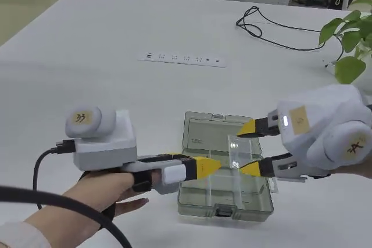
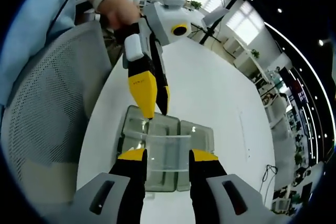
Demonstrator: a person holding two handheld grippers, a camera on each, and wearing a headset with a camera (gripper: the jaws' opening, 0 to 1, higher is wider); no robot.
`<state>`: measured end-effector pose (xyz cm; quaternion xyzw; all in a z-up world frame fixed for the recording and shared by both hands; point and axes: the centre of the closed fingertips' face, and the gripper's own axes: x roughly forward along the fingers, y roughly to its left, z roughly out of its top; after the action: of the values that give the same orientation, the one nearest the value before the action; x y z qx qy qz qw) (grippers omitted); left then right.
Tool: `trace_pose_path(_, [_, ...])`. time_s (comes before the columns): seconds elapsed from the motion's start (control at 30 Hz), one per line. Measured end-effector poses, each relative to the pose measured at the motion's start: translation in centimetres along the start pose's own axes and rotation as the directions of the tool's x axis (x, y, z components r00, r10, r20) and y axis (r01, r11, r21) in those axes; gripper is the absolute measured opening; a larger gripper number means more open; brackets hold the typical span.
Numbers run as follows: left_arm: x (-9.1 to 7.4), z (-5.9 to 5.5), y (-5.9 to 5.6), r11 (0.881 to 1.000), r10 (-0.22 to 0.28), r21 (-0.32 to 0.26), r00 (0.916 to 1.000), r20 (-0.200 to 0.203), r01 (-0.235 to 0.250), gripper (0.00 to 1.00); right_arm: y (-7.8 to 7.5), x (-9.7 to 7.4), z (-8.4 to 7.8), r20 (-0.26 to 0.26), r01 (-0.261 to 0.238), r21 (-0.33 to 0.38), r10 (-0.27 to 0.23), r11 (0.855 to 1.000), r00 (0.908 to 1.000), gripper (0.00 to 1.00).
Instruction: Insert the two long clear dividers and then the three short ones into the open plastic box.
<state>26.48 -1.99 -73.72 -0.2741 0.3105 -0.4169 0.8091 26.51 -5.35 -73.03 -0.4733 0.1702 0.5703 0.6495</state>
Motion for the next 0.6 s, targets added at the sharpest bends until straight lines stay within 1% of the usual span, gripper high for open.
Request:
trace_pose_path(0.07, [0.3,0.1,-0.5,1.0,-0.013,-0.017,0.9999,0.0,0.013,0.3,-0.1,0.2,0.2,-0.002,0.006,-0.016,-0.006,1.0,1.0,0.32])
trace_pose_path(0.13, [0.7,0.1,-1.1,0.999,-0.026,-0.031,0.9997,0.002,0.026,0.28,0.0,0.4,0.5,-0.004,0.002,-0.022,-0.002,1.0,1.0,0.32])
trace_pose_path(0.23, [1.3,0.0,-1.5,0.999,-0.029,-0.043,0.9995,-0.013,0.029,0.22,0.1,0.7,0.8,-0.009,-0.001,-0.04,0.001,0.999,1.0,0.32])
trace_pose_path(0.33, [1.6,0.1,-1.6,0.998,-0.038,-0.06,0.9992,-0.015,0.037,0.16,0.2,0.8,0.9,-0.011,-0.006,-0.046,0.006,0.999,0.9999,0.32])
trace_pose_path(0.37, [1.6,0.0,-1.6,0.997,-0.037,-0.064,0.9991,-0.018,0.036,0.14,0.2,0.8,1.0,-0.011,-0.008,-0.044,0.007,0.999,0.9999,0.32])
trace_pose_path(0.47, [1.8,-0.2,-1.5,0.997,-0.025,-0.067,0.9993,-0.029,0.023,0.1,0.2,0.9,1.1,-0.01,-0.006,-0.046,0.006,0.999,0.9999,0.32])
trace_pose_path(0.6, [1.9,-0.2,-1.5,0.997,-0.026,-0.077,0.9993,-0.026,0.024,0.03,0.4,0.9,1.2,-0.012,-0.01,-0.044,0.009,0.999,0.9999,0.32])
